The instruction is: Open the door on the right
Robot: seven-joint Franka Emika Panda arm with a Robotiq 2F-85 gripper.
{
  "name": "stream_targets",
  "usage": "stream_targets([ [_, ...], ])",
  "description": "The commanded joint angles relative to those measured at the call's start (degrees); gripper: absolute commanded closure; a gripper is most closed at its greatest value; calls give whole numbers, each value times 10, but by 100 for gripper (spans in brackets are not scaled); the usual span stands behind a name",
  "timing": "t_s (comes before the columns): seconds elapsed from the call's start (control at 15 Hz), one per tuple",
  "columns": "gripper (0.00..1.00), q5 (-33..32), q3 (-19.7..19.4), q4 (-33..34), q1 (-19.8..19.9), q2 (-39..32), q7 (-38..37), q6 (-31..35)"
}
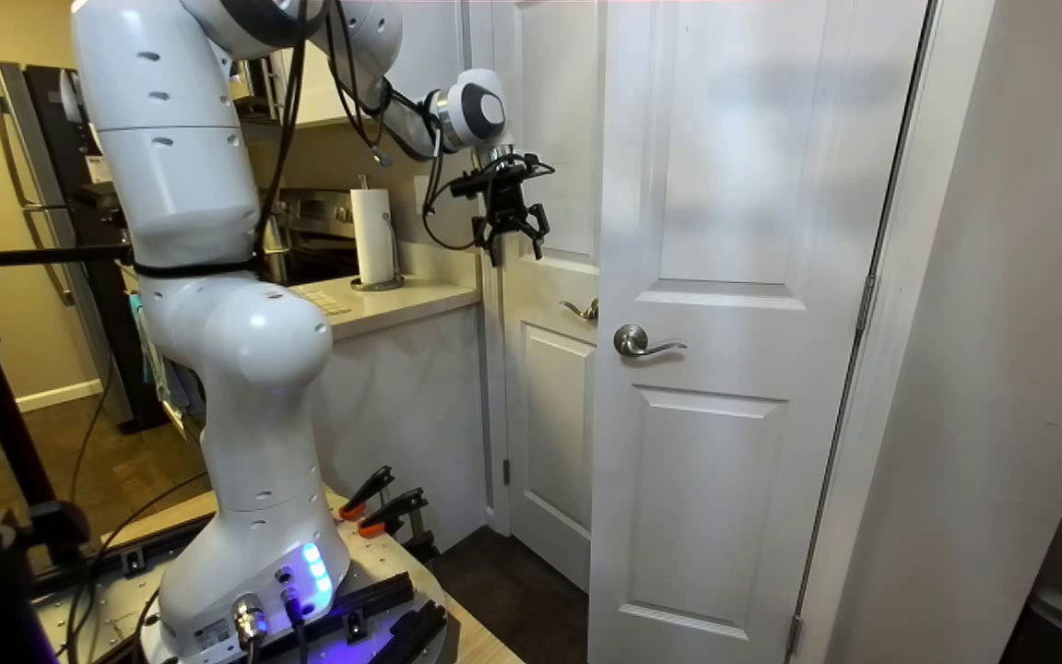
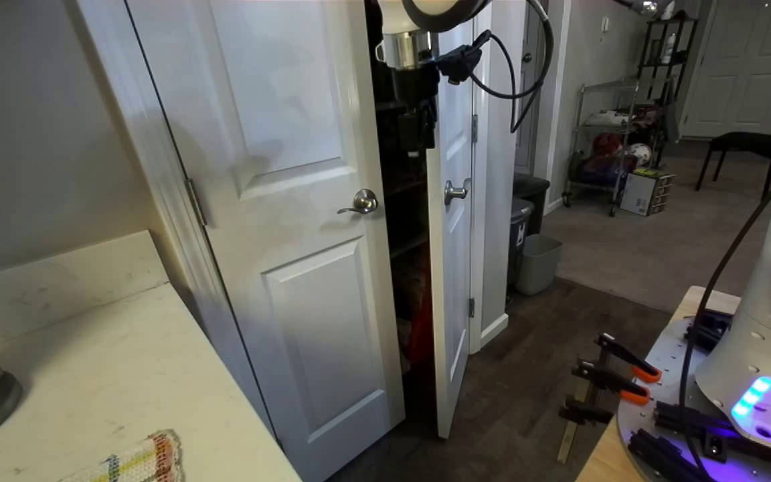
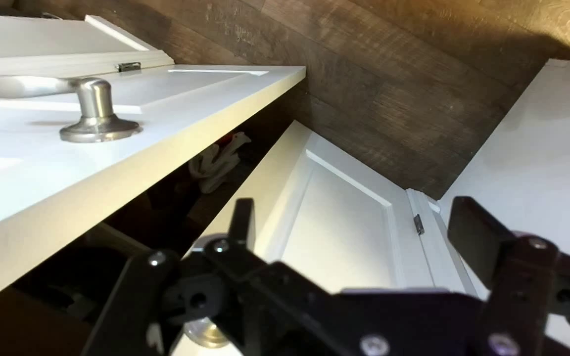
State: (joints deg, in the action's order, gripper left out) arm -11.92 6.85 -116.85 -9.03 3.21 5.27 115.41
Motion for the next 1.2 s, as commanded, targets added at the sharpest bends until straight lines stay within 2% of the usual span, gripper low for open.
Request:
stream_targets([
  [0.0, 0, -24, 0, 51, 9, -36, 12, 3],
  [0.27, 0, -62, -1, 106, 8, -65, 7, -8],
  [0.6, 0, -148, -1, 162, 2, -91, 2, -31],
  [1.13, 0, -258, -4, 202, -3, -91, -6, -95],
])
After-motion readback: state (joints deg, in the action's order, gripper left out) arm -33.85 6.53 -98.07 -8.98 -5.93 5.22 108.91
